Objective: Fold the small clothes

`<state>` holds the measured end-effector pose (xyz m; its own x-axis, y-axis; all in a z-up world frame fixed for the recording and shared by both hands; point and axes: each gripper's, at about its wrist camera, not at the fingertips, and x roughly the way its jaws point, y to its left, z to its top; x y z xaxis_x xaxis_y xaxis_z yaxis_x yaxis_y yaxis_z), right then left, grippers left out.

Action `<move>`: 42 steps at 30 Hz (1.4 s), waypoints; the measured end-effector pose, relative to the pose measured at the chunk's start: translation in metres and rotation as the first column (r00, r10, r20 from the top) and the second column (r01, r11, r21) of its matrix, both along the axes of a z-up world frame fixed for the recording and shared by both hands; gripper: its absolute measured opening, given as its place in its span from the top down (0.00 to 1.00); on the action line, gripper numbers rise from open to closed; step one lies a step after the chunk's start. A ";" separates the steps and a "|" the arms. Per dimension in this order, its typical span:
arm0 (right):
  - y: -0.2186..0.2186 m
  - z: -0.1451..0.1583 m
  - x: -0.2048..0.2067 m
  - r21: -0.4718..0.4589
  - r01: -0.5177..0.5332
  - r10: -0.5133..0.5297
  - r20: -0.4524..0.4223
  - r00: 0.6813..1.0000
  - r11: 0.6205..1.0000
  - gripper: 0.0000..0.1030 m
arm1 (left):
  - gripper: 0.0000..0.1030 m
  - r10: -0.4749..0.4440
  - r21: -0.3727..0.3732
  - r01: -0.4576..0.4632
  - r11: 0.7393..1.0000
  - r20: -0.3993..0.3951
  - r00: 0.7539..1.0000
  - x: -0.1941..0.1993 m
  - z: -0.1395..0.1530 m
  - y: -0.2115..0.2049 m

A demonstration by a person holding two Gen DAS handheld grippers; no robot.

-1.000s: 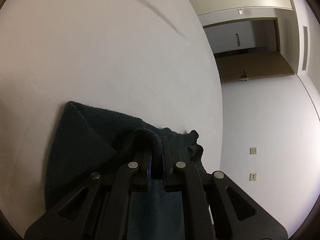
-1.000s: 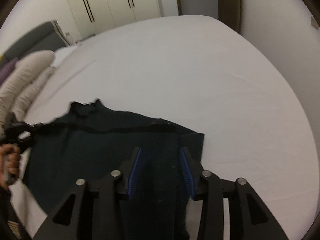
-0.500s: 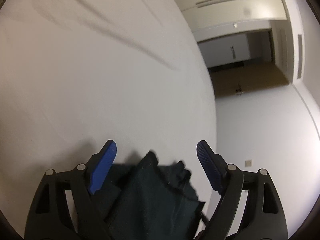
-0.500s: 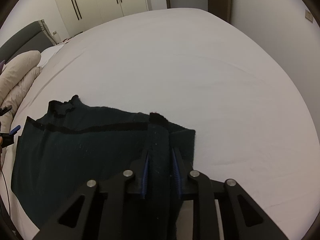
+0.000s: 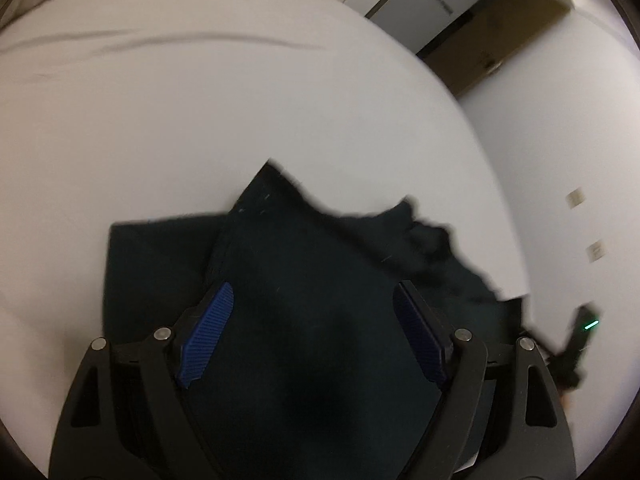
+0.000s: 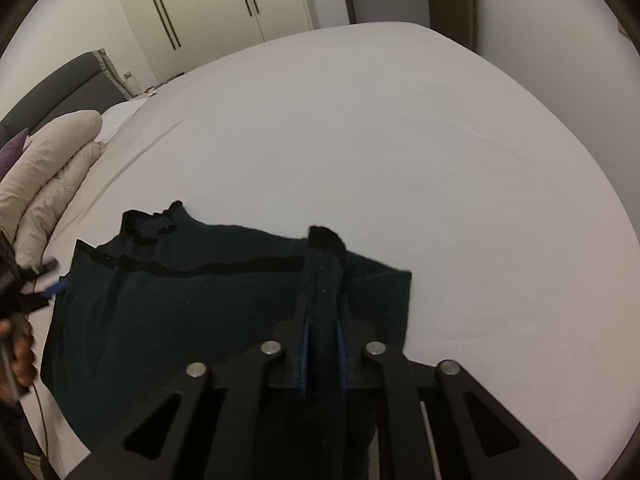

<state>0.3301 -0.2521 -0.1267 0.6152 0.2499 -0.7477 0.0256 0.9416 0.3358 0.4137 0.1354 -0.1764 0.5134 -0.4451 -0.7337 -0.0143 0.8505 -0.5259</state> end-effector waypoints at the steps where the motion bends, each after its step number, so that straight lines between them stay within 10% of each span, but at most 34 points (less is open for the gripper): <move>1: 0.000 0.001 0.002 -0.007 -0.004 0.005 0.009 1.000 1.000 0.90 | 0.25 0.000 0.028 -0.001 1.000 0.018 1.000 -0.003 -0.002 -0.001; 7: -0.018 -0.011 0.016 0.034 0.034 -0.035 0.016 0.999 0.999 0.92 | 0.38 0.028 0.059 -0.031 0.998 0.054 0.998 -0.027 -0.012 0.014; 14: -0.047 -0.009 0.008 0.105 0.151 -0.155 0.029 0.988 0.983 0.67 | 0.38 0.038 0.041 -0.042 0.998 0.096 0.995 -0.053 -0.010 0.026; 22: -0.022 0.024 -0.004 0.064 0.085 -0.093 0.126 0.988 0.994 0.66 | 0.27 0.048 -0.057 -0.042 0.997 0.119 0.992 -0.052 0.016 0.057; 32: -0.008 0.015 -0.010 0.048 0.033 -0.038 0.126 0.991 0.998 0.66 | 0.27 -0.159 0.118 0.150 0.982 0.069 0.985 -0.004 0.020 0.033; 35: -0.016 0.009 -0.015 0.050 0.048 -0.053 0.114 0.992 0.998 0.66 | 0.32 -0.183 0.168 0.171 0.971 0.060 0.981 0.010 0.020 0.029; 39: -0.021 -0.002 -0.016 0.051 0.055 -0.059 0.081 0.995 0.997 0.66 | 0.67 -0.204 0.184 0.199 0.963 0.009 0.979 0.028 0.009 0.023; 42: -0.022 -0.006 -0.016 0.057 0.051 -0.055 0.073 0.996 0.997 0.66 | 0.69 -0.224 0.217 0.219 0.951 -0.001 0.975 0.033 0.004 0.015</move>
<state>0.3137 -0.2737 -0.1325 0.6821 0.2549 -0.6854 0.0482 0.9196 0.3899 0.4469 0.1500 -0.1724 0.4375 -0.3830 -0.8136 0.1974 0.9236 -0.3287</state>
